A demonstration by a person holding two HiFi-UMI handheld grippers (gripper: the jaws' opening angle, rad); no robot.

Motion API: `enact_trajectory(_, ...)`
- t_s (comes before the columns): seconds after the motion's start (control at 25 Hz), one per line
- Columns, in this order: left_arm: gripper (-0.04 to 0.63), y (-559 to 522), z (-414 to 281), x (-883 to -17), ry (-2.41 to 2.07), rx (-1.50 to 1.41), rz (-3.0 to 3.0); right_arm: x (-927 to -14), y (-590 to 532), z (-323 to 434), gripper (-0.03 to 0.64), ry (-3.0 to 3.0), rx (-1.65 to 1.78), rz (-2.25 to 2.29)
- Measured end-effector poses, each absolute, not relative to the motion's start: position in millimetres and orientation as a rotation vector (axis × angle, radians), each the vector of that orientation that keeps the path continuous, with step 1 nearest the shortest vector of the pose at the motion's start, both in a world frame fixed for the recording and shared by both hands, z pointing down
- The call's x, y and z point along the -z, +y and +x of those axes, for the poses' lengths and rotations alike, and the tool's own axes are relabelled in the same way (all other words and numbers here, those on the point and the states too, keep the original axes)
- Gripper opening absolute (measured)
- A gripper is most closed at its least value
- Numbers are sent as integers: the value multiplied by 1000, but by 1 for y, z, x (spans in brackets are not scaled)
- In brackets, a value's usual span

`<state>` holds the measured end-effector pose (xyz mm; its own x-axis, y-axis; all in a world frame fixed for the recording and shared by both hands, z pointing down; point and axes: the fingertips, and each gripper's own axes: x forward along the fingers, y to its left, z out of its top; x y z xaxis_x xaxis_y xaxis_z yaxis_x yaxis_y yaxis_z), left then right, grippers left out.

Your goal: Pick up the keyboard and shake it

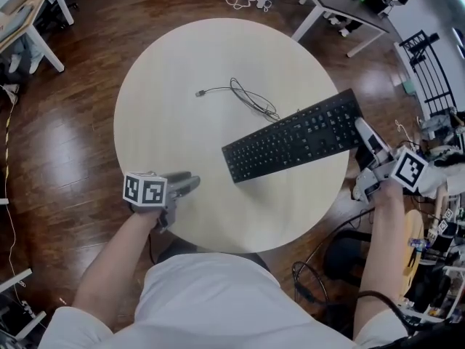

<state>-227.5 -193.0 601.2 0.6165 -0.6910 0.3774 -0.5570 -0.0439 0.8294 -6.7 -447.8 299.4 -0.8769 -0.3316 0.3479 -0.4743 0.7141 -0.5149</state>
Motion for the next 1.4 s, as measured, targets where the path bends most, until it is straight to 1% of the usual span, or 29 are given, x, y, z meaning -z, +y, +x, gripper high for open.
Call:
enact_trajectory(0.2, 176, -188, -237, -594, -1038, 152, 1730, -273, -445, -22, 65, -2690, -708, 717)
enact_trajectory(0.36, 175, -185, -243, -586, -1050, 178, 1745, -257, -430, -40, 66, -2677, -481, 742)
enact_trajectory(0.68, 170, -173, -266, -579, -1110, 213, 1743, -239, -359, -103, 67, -2716, -81, 595)
enact_trajectory(1.24, 167, -161, -277, -569, -1132, 233, 1753, -251, -224, -159, 64, -2719, 365, 360)
enact_trajectory(1.4, 166, -158, -279, -568, -1135, 233, 1754, -270, -199, -168, 64, -2687, 459, 310)
